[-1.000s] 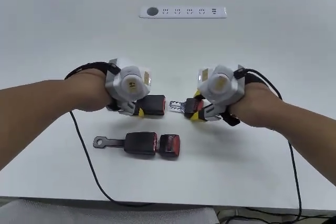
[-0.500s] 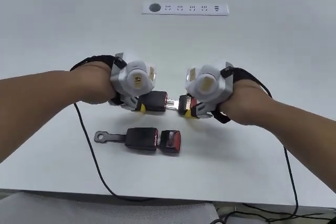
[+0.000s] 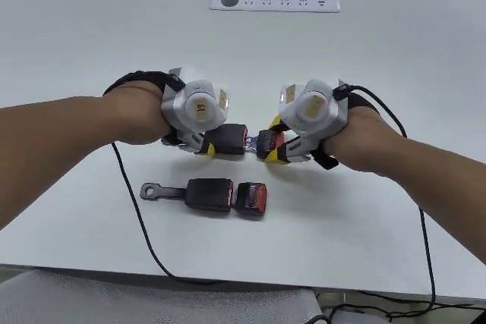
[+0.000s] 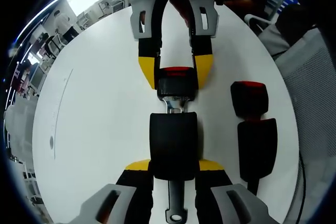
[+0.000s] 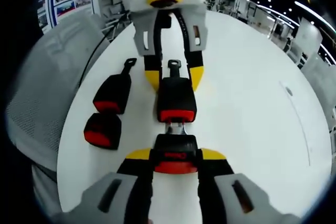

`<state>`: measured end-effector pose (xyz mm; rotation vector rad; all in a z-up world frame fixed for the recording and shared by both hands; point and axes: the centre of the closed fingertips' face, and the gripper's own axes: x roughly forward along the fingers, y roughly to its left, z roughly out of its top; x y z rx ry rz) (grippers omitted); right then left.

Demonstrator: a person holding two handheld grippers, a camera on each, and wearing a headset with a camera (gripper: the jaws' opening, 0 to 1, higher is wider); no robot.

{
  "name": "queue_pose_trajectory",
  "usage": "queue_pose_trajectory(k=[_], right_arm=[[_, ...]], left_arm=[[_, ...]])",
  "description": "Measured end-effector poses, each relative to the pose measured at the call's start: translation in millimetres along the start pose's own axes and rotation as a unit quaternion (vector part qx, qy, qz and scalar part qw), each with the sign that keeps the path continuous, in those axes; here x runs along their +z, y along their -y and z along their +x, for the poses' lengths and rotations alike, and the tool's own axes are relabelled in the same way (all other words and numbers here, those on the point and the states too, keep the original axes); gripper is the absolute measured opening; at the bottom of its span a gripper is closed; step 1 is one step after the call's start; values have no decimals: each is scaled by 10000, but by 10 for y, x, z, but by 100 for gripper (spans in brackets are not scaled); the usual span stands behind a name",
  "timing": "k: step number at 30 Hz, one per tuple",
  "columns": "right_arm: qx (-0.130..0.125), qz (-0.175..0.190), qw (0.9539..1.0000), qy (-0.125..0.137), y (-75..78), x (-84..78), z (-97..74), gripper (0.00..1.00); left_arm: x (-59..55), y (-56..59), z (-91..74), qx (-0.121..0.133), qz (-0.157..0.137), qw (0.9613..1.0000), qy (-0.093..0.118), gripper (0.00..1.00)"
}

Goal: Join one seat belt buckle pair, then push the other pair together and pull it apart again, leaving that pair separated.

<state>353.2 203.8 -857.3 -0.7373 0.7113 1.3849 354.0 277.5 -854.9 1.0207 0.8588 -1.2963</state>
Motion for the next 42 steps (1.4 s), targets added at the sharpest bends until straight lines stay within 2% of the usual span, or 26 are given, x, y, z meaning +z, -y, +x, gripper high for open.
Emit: queue_pose_trajectory(k=[7, 12, 18, 26, 33, 34, 38, 42], right_arm=[[-70, 32, 9999, -85, 0, 124, 85, 30], [-85, 111, 9999, -74, 17, 103, 79, 30], [-86, 43, 9999, -93, 10, 100, 81, 31], [-86, 61, 9999, -77, -2, 94, 63, 31], [-95, 70, 9999, -107, -19, -30, -46, 31], [-90, 107, 9999, -9, -32, -21, -54, 31], [-150, 4, 9999, -61, -69, -44, -90, 32], [-194, 23, 9997, -121, -68, -170, -196, 32]], left_arm=[[-2, -11, 16, -48, -7, 10000, 4, 30], [3, -8, 12, -45, -33, 10000, 20, 30], [8, -6, 13, -55, -27, 9999, -92, 30], [-26, -23, 8, -75, -50, 10000, 19, 31], [-30, -24, 18, -71, -63, 9999, 47, 31], [-24, -18, 16, -72, -63, 9999, 63, 31], [-14, -16, 14, -69, -60, 9999, 53, 31], [-4, -8, 13, -97, -43, 9999, 27, 31]])
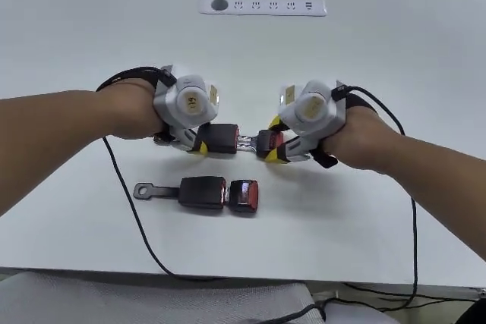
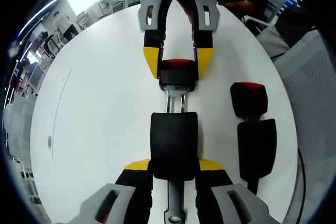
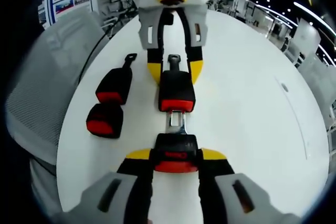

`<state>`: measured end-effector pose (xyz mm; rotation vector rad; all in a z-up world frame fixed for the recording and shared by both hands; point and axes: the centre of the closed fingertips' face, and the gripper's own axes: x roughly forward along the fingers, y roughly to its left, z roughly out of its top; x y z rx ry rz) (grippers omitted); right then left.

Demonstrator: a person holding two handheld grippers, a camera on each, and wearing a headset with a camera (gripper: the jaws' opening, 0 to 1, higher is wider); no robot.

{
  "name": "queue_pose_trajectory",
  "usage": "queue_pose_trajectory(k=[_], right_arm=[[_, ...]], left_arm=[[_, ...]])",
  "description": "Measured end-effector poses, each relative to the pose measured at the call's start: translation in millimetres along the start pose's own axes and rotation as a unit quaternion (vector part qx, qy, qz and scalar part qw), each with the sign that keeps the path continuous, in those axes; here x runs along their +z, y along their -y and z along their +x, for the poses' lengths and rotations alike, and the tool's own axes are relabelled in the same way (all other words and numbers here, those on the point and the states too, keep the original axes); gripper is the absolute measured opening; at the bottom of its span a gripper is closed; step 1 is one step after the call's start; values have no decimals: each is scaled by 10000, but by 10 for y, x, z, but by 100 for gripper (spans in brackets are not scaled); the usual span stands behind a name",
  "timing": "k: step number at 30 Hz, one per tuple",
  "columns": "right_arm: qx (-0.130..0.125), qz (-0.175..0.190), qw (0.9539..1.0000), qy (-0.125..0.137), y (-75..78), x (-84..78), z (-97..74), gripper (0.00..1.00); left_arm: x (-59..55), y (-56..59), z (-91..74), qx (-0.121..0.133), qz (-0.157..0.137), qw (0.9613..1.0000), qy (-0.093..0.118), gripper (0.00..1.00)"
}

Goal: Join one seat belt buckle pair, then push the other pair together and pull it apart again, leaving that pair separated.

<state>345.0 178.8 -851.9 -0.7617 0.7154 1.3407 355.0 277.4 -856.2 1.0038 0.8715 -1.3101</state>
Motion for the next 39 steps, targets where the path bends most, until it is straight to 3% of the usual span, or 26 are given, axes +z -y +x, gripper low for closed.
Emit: queue_pose_trajectory(k=[13, 18, 21, 32, 36, 39], right_arm=[[-67, 45, 9989, -460, 23, -681, -462, 33], [-45, -169, 9963, -843, 21, -926, -607, 34], [13, -80, 9953, -961, 36, -1038, -680, 34], [-63, 125, 9922, -1239, 35, -1083, -696, 38], [-579, -129, 9894, -1324, 164, -1058, -737, 49], [-844, -121, 9874, -1332, 168, -1070, -782, 52]], left_arm=[[-2, 0, -4, 56, -106, 9999, -2, 31], [-8, 4, -10, 104, -143, 9998, -20, 32], [-8, 6, -14, 130, -162, 9998, -7, 32], [13, 16, -28, 308, -177, 9991, -233, 32], [18, -1, -53, 531, -93, 9981, -308, 34], [7, -21, -88, 740, -12, 9967, -336, 44]])
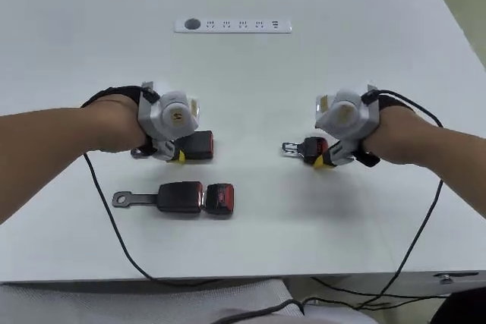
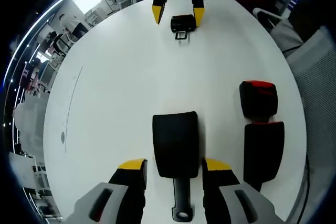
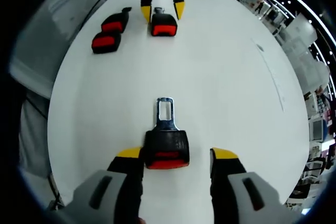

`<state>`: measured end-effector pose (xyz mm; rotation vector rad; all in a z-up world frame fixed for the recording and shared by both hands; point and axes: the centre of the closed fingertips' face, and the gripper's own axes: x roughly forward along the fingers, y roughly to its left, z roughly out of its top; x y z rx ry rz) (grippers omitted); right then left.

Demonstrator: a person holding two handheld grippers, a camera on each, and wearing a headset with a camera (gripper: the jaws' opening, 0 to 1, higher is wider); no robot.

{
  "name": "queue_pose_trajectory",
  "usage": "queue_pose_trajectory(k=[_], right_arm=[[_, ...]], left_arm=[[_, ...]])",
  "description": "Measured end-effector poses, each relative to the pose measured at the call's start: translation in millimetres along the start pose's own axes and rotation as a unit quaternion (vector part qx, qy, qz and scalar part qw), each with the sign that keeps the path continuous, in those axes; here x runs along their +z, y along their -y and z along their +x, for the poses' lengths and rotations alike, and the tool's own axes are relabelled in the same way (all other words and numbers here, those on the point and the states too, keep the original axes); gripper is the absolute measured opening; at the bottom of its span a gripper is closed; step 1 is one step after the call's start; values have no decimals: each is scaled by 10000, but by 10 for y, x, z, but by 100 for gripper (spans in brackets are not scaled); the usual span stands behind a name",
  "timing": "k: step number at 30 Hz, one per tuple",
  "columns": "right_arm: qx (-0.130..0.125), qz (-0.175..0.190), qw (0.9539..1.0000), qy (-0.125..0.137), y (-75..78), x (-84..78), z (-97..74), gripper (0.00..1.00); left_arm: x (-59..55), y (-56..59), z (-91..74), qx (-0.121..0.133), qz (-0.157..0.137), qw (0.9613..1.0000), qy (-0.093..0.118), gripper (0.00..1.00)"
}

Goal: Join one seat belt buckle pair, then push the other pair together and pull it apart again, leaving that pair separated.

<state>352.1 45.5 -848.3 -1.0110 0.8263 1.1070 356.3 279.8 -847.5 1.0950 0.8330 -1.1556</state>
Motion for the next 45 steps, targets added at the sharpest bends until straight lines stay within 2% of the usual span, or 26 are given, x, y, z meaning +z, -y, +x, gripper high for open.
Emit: queue_pose_trajectory(k=[2, 4, 5, 7, 8, 9, 10, 12, 13, 14, 15, 16, 18, 21, 26, 30, 31, 32, 33, 34, 35, 36, 37, 39, 41, 45], right_arm=[[-175, 333, 9992, 139, -7, -8, -58, 54], [-277, 489, 9980, 277, -21, -7, -117, 55], [-334, 661, 9963, 428, -52, 11, -170, 55], [-365, 1179, 9896, 738, -117, 70, -267, 55], [-381, 1446, 9838, 992, -147, 141, -334, 55], [-390, 1583, 9806, 1091, -174, 172, -382, 56], [-468, 1605, 9787, 1189, -199, 209, -445, 56], [-547, 1519, 9792, 1233, -238, 234, -500, 61], [-659, 1487, 9780, 1308, -266, 272, -552, 67], [-694, 1574, 9733, 1519, -317, 334, -593, 72], [-692, 1595, 9723, 1564, -340, 346, -610, 78], [-688, 1670, 9701, 1622, -366, 305, -601, 80], [-717, 1713, 9688, 1638, -479, 245, -661, 80], [-751, 1967, 9630, 1685, -581, 172, -704, 80], [-817, 2219, 9553, 1776, -753, 49, -774, 87], [-901, 2583, 9406, 2012, -766, 20, -851, 94], [-900, 2601, 9395, 2039, -766, 25, -866, 96], [-916, 2715, 9280, 2382, -747, 127, -950, 99], [-968, 2811, 9185, 2606, -713, 180, -1004, 100], [-1000, 2961, 9057, 2863, -688, 244, -1095, 100], [-1016, 3058, 9004, 2924, -672, 255, -1123, 100], [-1040, 3075, 9006, 2890, -669, 244, -1134, 100], [-1063, 3031, 9036, 2835, -672, 238, -1127, 100], [-1106, 2991, 9064, 2771, -676, 238, -1111, 100], [-1125, 3033, 9052, 2757, -679, 235, -1085, 100], [-1097, 3123, 9061, 2634, -733, 227, -1035, 100]], left_arm=[[-11, 3, -59, 69, -135, 9999, 82, 50], [10, -15, -156, 212, -356, 9986, 320, 51], [6, -23, -232, 292, -531, 9973, 423, 51], [-12, -22, -371, 459, -794, 9941, 588, 52], [-18, -8, -427, 521, -873, 9926, 669, 53], [-32, 22, -505, 621, -1052, 9892, 804, 53], [-52, 67, -545, 621, -1085, 9883, 868, 55], [-158, 183, -635, 686, -1169, 9868, 891, 58], [-218, 255, -688, 715, -1340, 9840, 934, 59], [-249, 294, -723, 766, -1468, 9811, 1003, 62], [-266, 317, -744, 783, -1504, 9801, 1034, 63], [-349, 406, -819, 823, -1636, 9771, 1083, 65], [-450, 505, -900, 882, -1857, 9717, 1165, 68], [-571, 648, -990, 925, -2317, 9590, 1345, 73], [-687, 754, -1160, 1134, -2605, 9446, 1646, 83], [-763, 837, -1278, 1230, -2878, 9303, 1914, 95], [-796, 864, -1302, 1253, -2985, 9253, 1974, 99], [-823, 891, -1315, 1252, -3009, 9245, 1979, 100], [-842, 901, -1330, 1275, -3019, 9234, 1998, 100], [-867, 907, -1352, 1323, -3155, 9176, 2023, 100], [-869, 900, -1375, 1364, -3270, 9116, 2084, 100], [-866, 873, -1411, 1454, -3372, 9041, 2185, 100], [-876, 864, -1435, 1511, -3374, 9029, 2194, 100], [-882, 875, -1452, 1547, -3391, 9018, 2189, 100], [-884, 881, -1444, 1559, -3426, 9000, 2198, 100], [-889, 913, -1422, 1552, -3404, 9016, 2171, 100]])
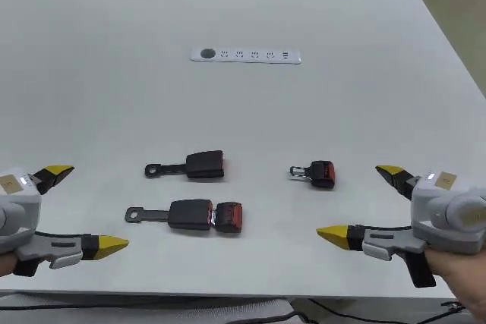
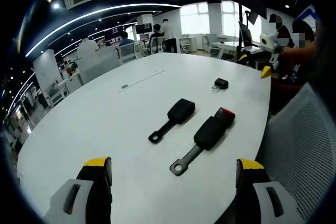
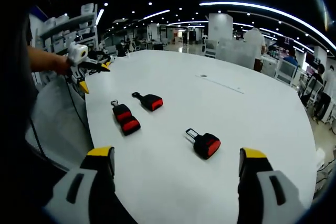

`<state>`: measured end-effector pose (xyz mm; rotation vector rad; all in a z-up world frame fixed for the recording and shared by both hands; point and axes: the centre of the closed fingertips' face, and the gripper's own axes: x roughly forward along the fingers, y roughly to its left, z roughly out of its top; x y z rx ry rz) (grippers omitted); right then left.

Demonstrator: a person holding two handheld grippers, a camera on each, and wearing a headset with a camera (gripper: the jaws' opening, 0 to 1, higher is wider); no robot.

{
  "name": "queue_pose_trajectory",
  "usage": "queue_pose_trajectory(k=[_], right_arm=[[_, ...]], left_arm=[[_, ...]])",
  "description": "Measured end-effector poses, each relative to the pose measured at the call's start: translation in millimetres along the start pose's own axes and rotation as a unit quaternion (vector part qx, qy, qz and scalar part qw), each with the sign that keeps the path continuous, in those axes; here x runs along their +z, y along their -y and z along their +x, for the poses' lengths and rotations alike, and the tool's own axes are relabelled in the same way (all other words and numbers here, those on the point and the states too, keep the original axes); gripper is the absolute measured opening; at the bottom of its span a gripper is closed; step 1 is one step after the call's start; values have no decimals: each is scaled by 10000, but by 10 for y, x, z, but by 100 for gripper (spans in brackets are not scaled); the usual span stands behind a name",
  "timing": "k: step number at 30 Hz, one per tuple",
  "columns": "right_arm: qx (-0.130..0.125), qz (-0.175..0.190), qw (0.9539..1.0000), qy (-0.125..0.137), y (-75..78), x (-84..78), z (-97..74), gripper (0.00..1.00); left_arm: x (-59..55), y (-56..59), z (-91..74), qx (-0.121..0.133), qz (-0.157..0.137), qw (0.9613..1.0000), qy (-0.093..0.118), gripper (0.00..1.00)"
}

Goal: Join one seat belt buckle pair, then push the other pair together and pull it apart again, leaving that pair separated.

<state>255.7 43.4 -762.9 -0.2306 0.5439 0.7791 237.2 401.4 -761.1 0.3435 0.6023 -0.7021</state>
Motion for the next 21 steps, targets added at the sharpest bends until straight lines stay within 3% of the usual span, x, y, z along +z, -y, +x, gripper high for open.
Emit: queue_pose_trajectory(k=[6, 21], right_arm=[[-12, -278, 9994, -181, -43, -93, -2, 98], [-42, -219, 9995, -230, -77, -118, 2, 95]], left_arm=[[-46, -20, -17, 49, -85, 10000, 13, 98], [-124, 35, -28, 79, -37, 10000, -39, 95]])
